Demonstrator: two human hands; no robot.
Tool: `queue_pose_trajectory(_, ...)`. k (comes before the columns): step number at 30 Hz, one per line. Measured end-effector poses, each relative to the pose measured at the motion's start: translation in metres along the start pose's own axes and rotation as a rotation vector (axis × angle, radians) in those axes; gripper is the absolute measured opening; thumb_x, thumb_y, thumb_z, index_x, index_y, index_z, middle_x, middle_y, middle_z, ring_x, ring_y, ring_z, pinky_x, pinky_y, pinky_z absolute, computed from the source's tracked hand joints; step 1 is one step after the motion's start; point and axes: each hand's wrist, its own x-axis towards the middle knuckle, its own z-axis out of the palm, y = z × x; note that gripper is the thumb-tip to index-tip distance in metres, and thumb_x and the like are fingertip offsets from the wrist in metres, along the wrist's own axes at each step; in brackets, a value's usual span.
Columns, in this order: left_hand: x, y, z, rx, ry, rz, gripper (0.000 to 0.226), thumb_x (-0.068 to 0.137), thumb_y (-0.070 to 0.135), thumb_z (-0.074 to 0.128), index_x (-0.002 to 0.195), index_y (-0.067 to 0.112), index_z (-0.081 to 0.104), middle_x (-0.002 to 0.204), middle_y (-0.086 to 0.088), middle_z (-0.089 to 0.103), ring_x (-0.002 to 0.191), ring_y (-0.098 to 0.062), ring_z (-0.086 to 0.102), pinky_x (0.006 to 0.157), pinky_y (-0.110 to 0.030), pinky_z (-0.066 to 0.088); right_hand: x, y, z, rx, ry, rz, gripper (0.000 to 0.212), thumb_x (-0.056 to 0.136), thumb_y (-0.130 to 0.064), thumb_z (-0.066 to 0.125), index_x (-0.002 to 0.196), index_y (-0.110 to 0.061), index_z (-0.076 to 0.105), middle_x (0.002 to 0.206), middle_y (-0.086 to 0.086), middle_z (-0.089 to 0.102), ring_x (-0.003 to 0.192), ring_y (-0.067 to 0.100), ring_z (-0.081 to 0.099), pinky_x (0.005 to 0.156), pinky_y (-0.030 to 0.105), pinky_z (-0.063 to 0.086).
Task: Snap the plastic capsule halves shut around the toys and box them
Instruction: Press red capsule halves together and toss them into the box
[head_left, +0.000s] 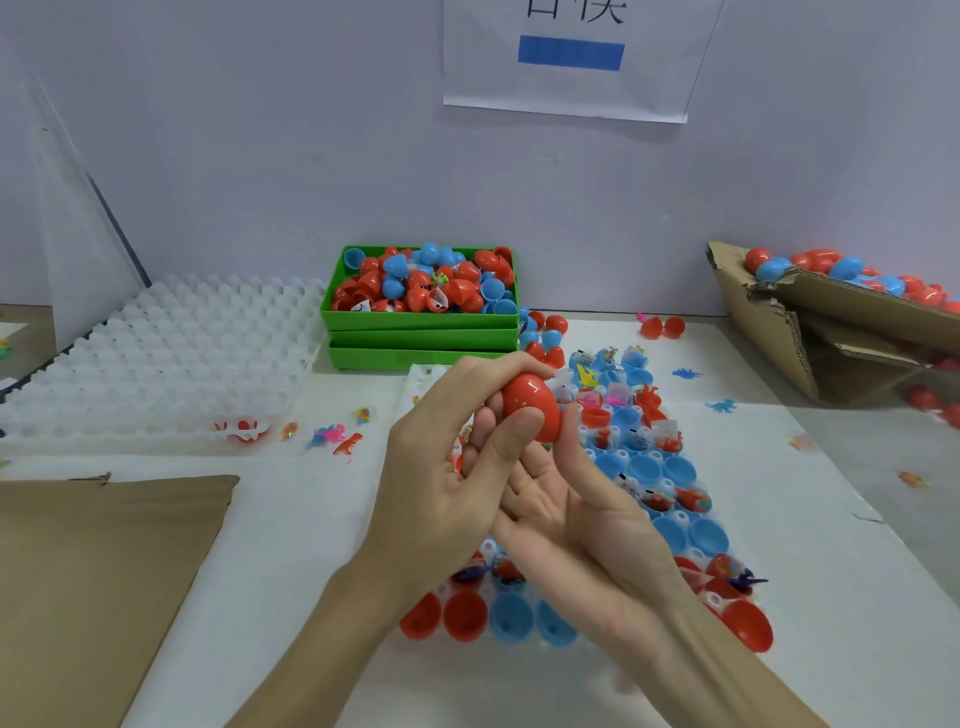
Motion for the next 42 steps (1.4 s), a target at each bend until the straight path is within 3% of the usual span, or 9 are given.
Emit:
queue_pose_trajectory(6, 0.0, -0.002, 0.0, 0.006, 0.004, 0.017, 0.029, 0.104, 0.026, 0.057, 0.124, 0.008, 0.069, 0.118, 0.0, 0.071, 0.117, -0.022, 0.066, 0.098, -0.029, 0.052, 0.002, -0.002, 0.0, -0.008, -0.007, -0.005, 0.052, 0.073, -0.016, 0.093, 0.116, 0.007, 0.073, 0.119, 0.016, 0.073, 0.116, 0.026, 0.071, 0.109, 0.041, 0.051)
queue_pose_trajectory(11, -0.001, -0.004, 0.001, 0.007, 0.025, 0.007, 0.031, 0.104, 0.026, 0.058, 0.123, 0.006, 0.07, 0.119, -0.002, 0.072, 0.118, -0.021, 0.067, 0.099, -0.027, 0.051, 0.001, -0.001, 0.001, -0.031, -0.014, -0.02, 0.045, 0.08, -0.016, 0.088, 0.115, 0.008, 0.073, 0.119, 0.018, 0.073, 0.118, 0.029, 0.07, 0.11, 0.044, 0.05)
queue_pose_trajectory(17, -0.004, -0.006, 0.006, 0.027, 0.063, -0.008, 0.033, 0.101, 0.025, 0.059, 0.122, 0.004, 0.072, 0.116, -0.001, 0.073, 0.114, -0.017, 0.068, 0.098, -0.024, 0.05, 0.002, -0.003, -0.001, 0.016, -0.012, -0.045, 0.061, 0.065, -0.008, 0.096, 0.117, 0.012, 0.07, 0.121, 0.022, 0.07, 0.112, 0.032, 0.072, 0.105, 0.048, 0.053)
queue_pose_trajectory(26, -0.003, -0.007, 0.005, 0.052, 0.049, 0.036, 0.029, 0.101, 0.023, 0.06, 0.123, 0.007, 0.072, 0.116, 0.001, 0.072, 0.114, -0.016, 0.067, 0.098, -0.02, 0.048, 0.001, -0.006, 0.002, -0.019, -0.029, -0.04, 0.044, 0.072, -0.009, 0.091, 0.108, 0.011, 0.074, 0.112, 0.02, 0.073, 0.108, 0.031, 0.073, 0.096, 0.044, 0.059)
queue_pose_trajectory(29, -0.002, -0.01, 0.004, 0.062, 0.031, 0.027, 0.029, 0.101, 0.023, 0.061, 0.123, 0.007, 0.072, 0.116, 0.0, 0.071, 0.115, -0.015, 0.066, 0.098, -0.021, 0.048, 0.001, -0.005, 0.001, -0.03, 0.025, -0.045, 0.029, 0.086, -0.015, 0.077, 0.105, 0.007, 0.077, 0.11, 0.019, 0.074, 0.106, 0.029, 0.074, 0.094, 0.042, 0.06)
queue_pose_trajectory(33, 0.0, -0.013, 0.0, 0.098, 0.003, 0.007, 0.028, 0.101, 0.022, 0.061, 0.122, 0.006, 0.07, 0.114, -0.001, 0.07, 0.113, -0.021, 0.066, 0.097, -0.029, 0.051, 0.001, -0.01, -0.001, -0.097, 0.055, -0.033, 0.032, 0.098, -0.02, 0.062, 0.114, 0.005, 0.075, 0.119, 0.018, 0.072, 0.115, 0.028, 0.071, 0.098, 0.04, 0.057)
queue_pose_trajectory(36, 0.001, -0.012, -0.004, 0.056, -0.006, -0.021, 0.024, 0.102, 0.02, 0.061, 0.121, 0.008, 0.07, 0.114, 0.0, 0.07, 0.113, -0.021, 0.066, 0.096, -0.03, 0.052, 0.001, -0.017, -0.001, -0.257, 0.052, -0.06, 0.041, 0.101, -0.029, 0.064, 0.126, 0.003, 0.07, 0.133, 0.02, 0.067, 0.13, 0.029, 0.063, 0.104, 0.037, 0.053)
queue_pose_trajectory(42, 0.0, -0.008, -0.003, 0.067, -0.035, 0.028, 0.026, 0.104, 0.017, 0.056, 0.123, 0.004, 0.068, 0.115, -0.002, 0.07, 0.113, -0.022, 0.066, 0.096, -0.029, 0.051, 0.004, -0.015, -0.004, -0.33, -0.045, -0.053, 0.04, 0.088, -0.03, 0.077, 0.12, -0.006, 0.076, 0.13, 0.013, 0.071, 0.125, 0.023, 0.066, 0.099, 0.033, 0.055)
